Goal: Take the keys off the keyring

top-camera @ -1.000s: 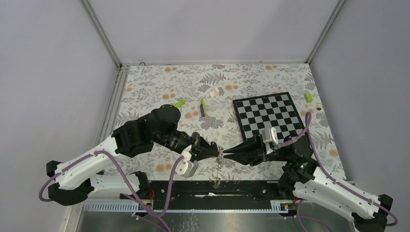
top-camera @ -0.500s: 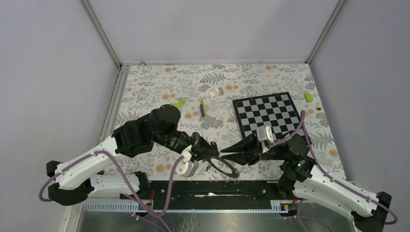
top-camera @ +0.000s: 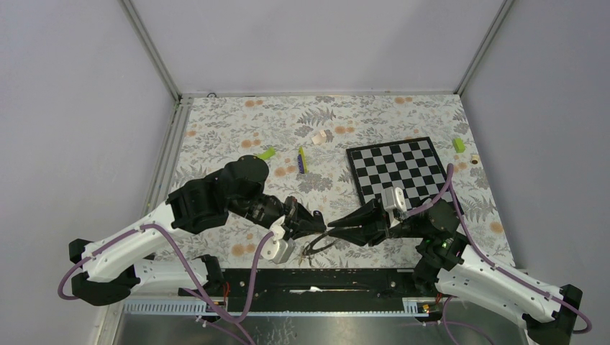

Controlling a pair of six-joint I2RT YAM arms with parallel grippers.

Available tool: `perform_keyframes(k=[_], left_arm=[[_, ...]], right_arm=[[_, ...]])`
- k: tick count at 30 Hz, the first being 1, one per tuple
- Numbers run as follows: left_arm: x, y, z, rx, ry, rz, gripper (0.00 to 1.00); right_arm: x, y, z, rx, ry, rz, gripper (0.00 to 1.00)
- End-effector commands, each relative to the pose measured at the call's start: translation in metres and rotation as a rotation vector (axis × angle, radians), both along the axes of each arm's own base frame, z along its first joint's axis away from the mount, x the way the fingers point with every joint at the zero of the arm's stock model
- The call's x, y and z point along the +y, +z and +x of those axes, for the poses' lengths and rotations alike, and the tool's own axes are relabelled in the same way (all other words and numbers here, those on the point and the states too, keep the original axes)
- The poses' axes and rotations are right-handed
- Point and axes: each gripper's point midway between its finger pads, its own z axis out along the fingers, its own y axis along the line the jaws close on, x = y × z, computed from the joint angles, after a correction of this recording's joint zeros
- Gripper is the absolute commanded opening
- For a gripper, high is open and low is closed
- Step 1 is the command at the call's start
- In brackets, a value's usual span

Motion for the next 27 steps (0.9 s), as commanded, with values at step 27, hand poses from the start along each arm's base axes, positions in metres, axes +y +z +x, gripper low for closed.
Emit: perform_keyframes(k=[27], left_arm=[[-0.0007, 0.0167, -0.0065, -0.014, -0.034, -0.061, 0.0]], right_arm=[[-0.0075, 0.0129, -0.0084, -0.019, 0.019, 0.022, 0.32]])
